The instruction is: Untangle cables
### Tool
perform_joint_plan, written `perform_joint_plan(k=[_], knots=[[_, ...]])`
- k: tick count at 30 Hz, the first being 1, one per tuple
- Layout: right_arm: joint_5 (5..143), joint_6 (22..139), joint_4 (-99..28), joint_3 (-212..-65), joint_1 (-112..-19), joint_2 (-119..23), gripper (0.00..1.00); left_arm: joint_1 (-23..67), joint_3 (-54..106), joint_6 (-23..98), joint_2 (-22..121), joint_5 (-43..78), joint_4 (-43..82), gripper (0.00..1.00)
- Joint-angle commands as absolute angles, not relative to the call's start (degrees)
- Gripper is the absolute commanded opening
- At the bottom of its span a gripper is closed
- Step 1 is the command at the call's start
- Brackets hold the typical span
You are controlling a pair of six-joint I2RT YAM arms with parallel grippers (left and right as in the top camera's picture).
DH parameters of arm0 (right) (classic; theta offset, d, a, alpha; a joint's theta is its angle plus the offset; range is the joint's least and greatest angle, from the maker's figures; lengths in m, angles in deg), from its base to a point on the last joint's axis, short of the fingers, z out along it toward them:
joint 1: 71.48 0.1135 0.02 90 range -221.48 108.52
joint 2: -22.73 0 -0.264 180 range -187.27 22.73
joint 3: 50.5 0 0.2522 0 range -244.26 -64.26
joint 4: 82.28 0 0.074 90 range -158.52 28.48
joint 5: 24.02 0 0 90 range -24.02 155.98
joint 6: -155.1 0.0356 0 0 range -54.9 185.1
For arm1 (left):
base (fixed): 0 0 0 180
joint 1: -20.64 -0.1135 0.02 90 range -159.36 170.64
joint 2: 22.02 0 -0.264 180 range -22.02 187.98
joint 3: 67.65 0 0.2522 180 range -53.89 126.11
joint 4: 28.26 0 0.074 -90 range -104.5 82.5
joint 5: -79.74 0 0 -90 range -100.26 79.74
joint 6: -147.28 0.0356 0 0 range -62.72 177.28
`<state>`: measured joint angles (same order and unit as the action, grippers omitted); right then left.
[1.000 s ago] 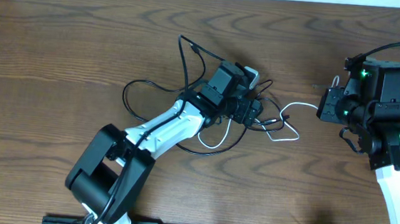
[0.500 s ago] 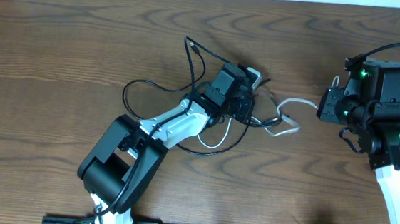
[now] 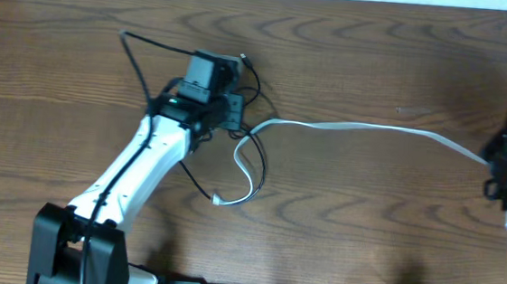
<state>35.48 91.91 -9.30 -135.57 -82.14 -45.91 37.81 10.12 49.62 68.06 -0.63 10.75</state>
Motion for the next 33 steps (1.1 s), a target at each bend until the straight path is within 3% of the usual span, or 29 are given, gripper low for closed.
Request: perform_joint_plan(k=[1, 5, 13, 14, 17, 18, 25, 30, 33], knots=[[32.72, 94.44, -9.93, -136.47, -89.83, -45.86, 0.01, 35.19, 10.09, 49.75, 66.55, -2.35, 12.72, 0.08], [46.19, 94.14, -11.29, -136.47, -95.89, -45.86, 0.01, 35.36, 10.09, 49.73, 66.53, 3.04, 13.73, 0.07], [65.62, 86.95, -11.27, -136.45, -96.13, -45.97, 0.02, 40.04, 10.09, 49.75, 66.53, 11.90, 14.01, 0.08], [68.06, 85.22, -11.27, -136.45, -96.13, -45.97, 0.07, 40.96, 10.09, 49.75, 66.53, 11.87, 14.21, 0.08], [76.13, 80.24, -11.14, -136.45, -96.13, -45.97, 0.48, 43.65, 10.09, 49.77, 66.53, 11.92, 13.88, 0.08], [78.45, 79.06, -11.09, -136.45, -96.13, -45.97, 0.53, 44.32, 10.09, 49.77, 66.49, 12.36, 13.46, 0.07], [88.09, 75.30, -10.42, -136.18, -95.08, -46.94, 0.67, 46.49, 10.12, 48.94, 61.83, 24.33, 3.41, 0.07], [90.80, 72.70, -9.58, -135.72, -89.81, -49.27, 0.86, 46.49, 10.12, 47.54, 55.62, 24.29, 0.90, 0.07], [92.50, 71.14, -9.48, -135.72, -85.94, -51.00, 0.90, 46.49, 10.12, 46.40, 53.61, 24.29, 0.76, 0.08]])
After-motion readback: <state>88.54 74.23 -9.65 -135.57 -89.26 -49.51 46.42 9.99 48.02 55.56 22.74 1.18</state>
